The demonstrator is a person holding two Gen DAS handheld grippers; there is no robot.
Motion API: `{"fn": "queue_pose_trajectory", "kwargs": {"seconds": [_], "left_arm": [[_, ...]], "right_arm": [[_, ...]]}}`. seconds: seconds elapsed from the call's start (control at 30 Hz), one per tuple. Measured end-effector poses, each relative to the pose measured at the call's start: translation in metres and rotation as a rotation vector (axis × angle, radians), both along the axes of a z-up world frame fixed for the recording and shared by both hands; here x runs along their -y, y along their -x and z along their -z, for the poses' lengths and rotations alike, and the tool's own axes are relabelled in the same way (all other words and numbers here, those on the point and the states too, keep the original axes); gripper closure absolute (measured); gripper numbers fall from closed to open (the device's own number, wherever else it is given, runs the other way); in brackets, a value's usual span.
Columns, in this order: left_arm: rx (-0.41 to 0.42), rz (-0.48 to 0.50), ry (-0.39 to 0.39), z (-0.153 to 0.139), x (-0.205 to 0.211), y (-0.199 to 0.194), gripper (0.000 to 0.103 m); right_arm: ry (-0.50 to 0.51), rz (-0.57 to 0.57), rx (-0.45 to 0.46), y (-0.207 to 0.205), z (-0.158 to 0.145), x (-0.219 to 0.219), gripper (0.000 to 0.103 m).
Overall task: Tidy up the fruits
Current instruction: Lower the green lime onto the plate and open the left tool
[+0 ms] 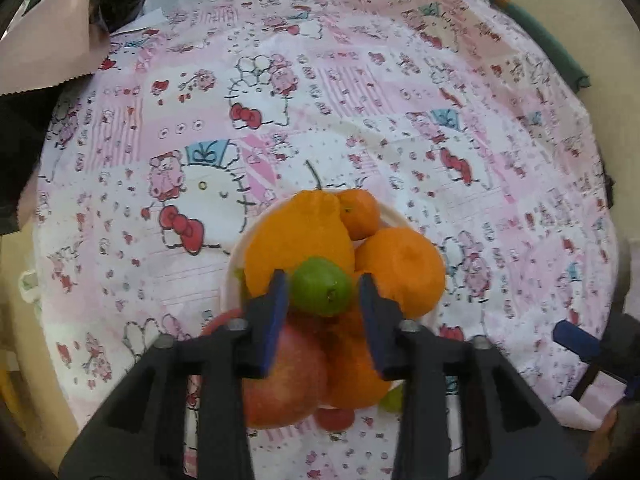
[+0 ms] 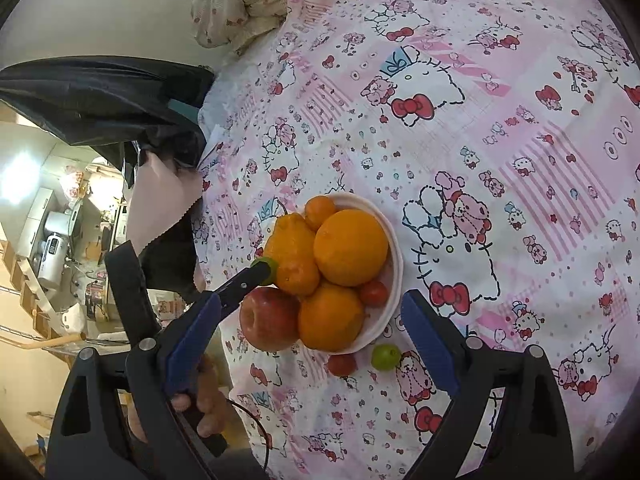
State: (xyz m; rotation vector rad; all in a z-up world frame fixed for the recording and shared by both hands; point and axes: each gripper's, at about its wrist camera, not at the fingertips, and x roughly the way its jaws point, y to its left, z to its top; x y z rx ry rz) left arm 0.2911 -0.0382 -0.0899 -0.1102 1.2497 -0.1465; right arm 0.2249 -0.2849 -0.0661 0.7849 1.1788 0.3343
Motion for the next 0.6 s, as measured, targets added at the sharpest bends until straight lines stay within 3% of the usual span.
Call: {"fn": "queue_pose_trajectory", "kwargs": {"seconds": [0.03,0.1,0.2,0.6], "left_arm": [[-0.002,-0.009,0.017,-0.001,-0.002,0.001,0.045],[0.001,-0.014,0.055,-0.004,-0.004,0.003,0.039],[0.023,-0.013,0.051,-0.012,-0.005,0.01,0.029],[0.139,-0.047,0.017,-0.043,-0.027,0.064,0.029]], "right_arm": [[0.0,-0.001,0.0,0.0,0.0,0.0,0.009],[0.003,-0.007,-0.001,0.0,0.0,-0.002,0.009],[0.013,-0.017,0.001,0.0,0.0,-0.004,0.009],[0.046,-0.016,-0.005,0.006,0.003,-0.004,0.009]]}}
